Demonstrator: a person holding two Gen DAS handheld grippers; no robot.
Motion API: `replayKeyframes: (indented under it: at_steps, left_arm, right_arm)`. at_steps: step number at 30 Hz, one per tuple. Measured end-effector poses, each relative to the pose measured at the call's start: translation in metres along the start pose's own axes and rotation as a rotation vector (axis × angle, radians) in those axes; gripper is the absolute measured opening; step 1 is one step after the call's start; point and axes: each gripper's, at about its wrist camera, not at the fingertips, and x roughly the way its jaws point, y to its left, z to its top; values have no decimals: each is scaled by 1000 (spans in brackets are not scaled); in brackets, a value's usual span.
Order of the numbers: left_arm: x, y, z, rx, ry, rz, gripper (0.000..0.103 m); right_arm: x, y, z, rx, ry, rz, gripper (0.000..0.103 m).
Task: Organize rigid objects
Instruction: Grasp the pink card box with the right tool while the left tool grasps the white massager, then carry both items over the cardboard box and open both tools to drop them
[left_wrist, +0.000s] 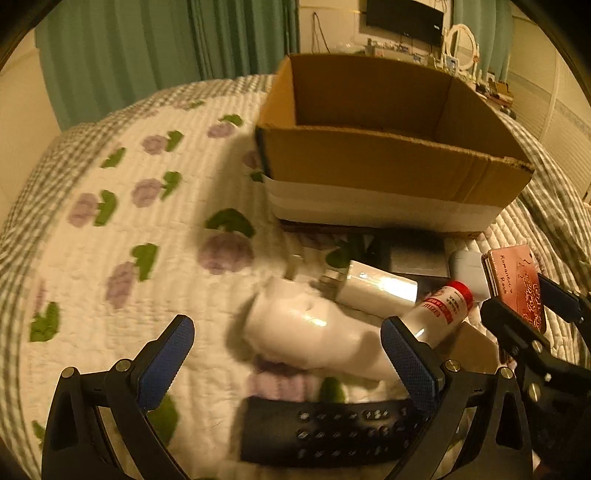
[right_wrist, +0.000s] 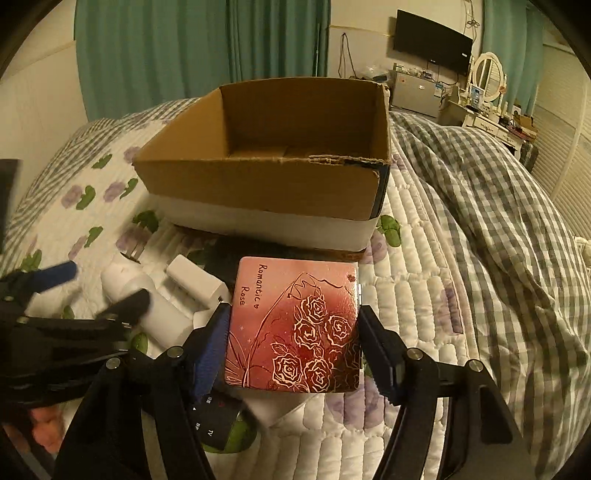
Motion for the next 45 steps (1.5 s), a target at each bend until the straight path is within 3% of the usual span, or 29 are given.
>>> replayKeyframes:
  at_steps: [3, 5, 7, 8, 11, 21, 26, 32, 38, 45]
  left_arm:
    - [12, -4, 2, -7, 35, -26, 97]
    - [17, -5, 0, -9, 62, -57, 81]
    - [18, -4, -1, -7, 64, -52, 76]
    - [18, -3, 1, -8, 55, -48, 68]
    - [13, 7, 1, -68, 39, -98, 59]
    - [-46, 6, 8, -84, -93, -139, 58]
    - [-83, 25, 51, -101, -181, -132, 58]
    - [-111, 36, 107, -46, -287, -97, 58]
    - [-101, 23, 149, 19, -317, -95, 58]
    - [-34, 1, 184, 43, -249, -137, 58]
  right_arm:
    - [2, 0, 1, -2, 0, -1, 67]
    - [2, 0, 2, 3, -6, 2, 67]
    - [1, 0, 3, 6, -15, 6, 67]
    - [0, 0, 3, 4, -22, 3, 67]
    - [-3, 0, 5, 4, -34, -5, 67]
    - [-32, 1, 12, 23, -96, -9, 67]
    - [-58, 0, 31, 14, -146, -2, 67]
    - [-89, -7, 76, 17, -229, 4, 67]
    - [-90, -23, 130, 41, -269, 22, 67]
    - [-46, -46, 179, 62, -246, 12, 67]
